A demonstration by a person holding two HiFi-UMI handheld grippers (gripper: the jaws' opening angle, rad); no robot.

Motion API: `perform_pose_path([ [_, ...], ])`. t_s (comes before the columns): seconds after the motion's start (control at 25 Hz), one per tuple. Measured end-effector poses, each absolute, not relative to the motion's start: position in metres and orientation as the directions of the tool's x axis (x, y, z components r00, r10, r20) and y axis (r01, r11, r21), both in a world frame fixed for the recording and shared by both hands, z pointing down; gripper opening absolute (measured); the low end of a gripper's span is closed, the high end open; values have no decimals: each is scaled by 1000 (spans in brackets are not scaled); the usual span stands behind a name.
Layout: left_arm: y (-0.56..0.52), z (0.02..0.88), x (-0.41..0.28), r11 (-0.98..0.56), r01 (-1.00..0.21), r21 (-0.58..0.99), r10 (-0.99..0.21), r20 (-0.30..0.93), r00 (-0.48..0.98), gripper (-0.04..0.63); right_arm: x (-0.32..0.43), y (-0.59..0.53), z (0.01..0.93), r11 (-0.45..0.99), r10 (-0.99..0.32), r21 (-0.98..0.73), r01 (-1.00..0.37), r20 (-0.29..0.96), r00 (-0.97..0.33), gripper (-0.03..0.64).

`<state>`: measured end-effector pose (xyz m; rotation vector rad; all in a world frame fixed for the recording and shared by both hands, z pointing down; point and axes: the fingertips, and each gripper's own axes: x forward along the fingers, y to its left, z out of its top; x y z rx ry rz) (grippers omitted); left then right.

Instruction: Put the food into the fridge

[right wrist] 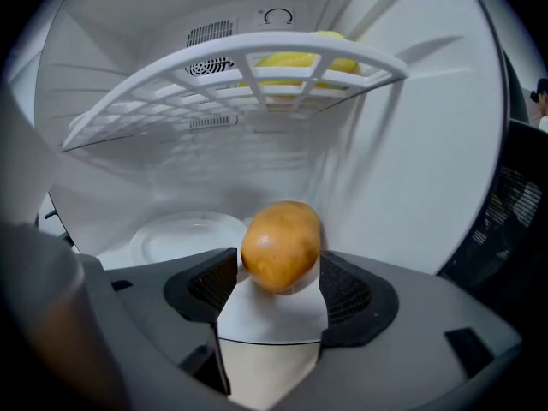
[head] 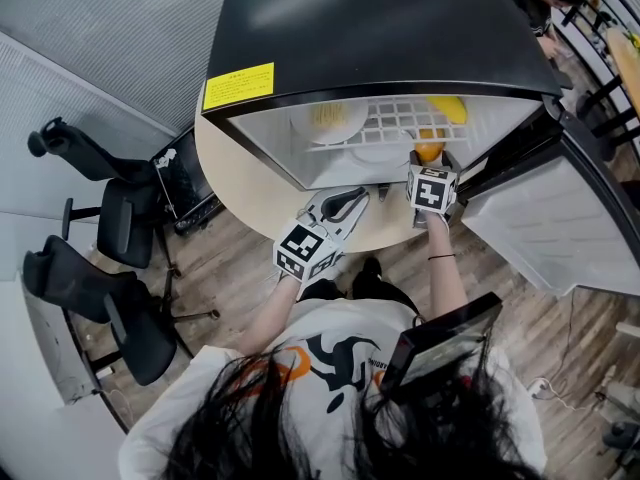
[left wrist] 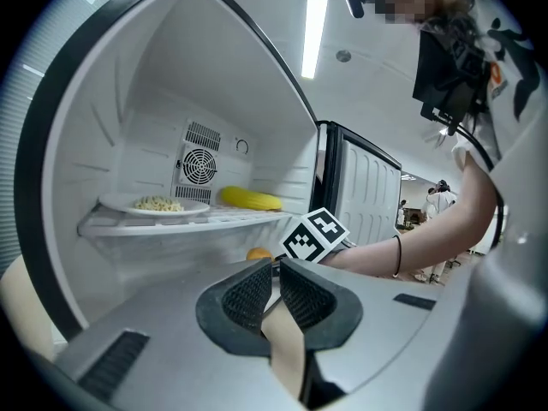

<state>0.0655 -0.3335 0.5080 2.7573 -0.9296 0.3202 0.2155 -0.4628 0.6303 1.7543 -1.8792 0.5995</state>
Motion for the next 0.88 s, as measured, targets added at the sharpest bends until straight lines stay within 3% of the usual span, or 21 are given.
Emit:
perform_pose_path([
  [0.52,-331,508,75,-766,-625,153,-577,266,772,23,205,-430,598,174,-816,56,-983,567,-112,290],
  [0.88,-326,499,81,-743,-649,164,-611,229,758,23,191,-404,563,209,-845,-116,-971,478,-239,288],
])
